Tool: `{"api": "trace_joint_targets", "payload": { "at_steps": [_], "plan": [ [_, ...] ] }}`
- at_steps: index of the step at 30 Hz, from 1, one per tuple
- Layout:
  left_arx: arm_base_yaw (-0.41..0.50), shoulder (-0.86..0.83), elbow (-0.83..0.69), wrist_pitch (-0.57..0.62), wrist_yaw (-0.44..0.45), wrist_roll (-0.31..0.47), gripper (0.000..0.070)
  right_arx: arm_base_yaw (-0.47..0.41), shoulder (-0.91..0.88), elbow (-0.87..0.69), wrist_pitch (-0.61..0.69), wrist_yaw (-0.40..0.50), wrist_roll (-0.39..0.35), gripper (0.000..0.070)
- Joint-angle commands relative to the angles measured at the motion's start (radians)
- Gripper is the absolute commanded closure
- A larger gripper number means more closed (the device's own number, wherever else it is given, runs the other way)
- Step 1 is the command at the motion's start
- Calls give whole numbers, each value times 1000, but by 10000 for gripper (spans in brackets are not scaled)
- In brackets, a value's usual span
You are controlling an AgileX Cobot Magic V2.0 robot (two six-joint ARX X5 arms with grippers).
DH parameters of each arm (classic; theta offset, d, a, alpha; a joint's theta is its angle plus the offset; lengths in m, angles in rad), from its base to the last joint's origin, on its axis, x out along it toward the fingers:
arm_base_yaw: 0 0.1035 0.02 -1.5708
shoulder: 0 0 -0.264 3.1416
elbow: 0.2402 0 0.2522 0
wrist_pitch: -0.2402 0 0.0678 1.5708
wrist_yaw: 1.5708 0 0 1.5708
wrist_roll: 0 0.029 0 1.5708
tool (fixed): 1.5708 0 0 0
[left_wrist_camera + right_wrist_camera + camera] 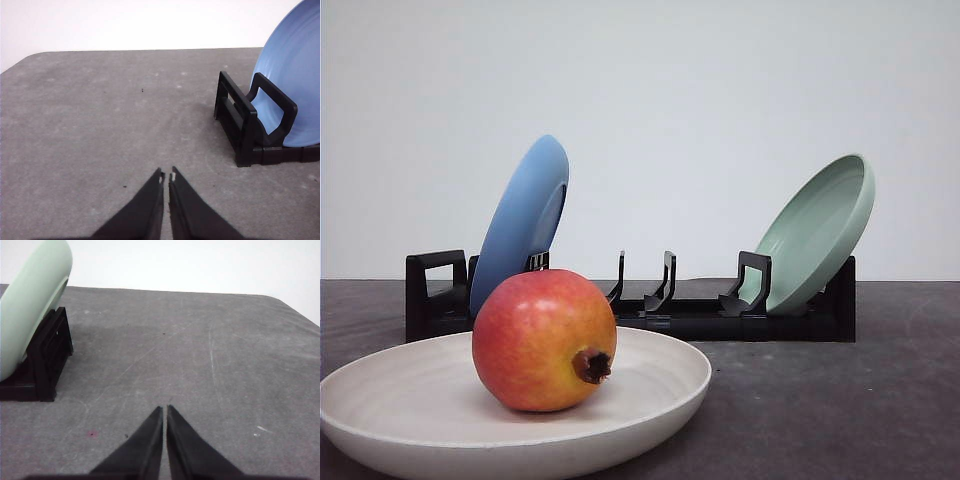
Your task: Place pomegranate in white plate
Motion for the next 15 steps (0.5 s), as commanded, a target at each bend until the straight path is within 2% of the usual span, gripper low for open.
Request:
{"api": "trace_joint_targets", "payload": {
  "at_steps": [1, 15],
  "plan": [
    [0, -1, -10, -4, -2, 8, 700, 0, -2, -4, 9, 4, 11, 692],
    [0, -1, -10, -4, -2, 8, 700, 0, -2, -4, 9, 4, 11, 692]
  ]
}}
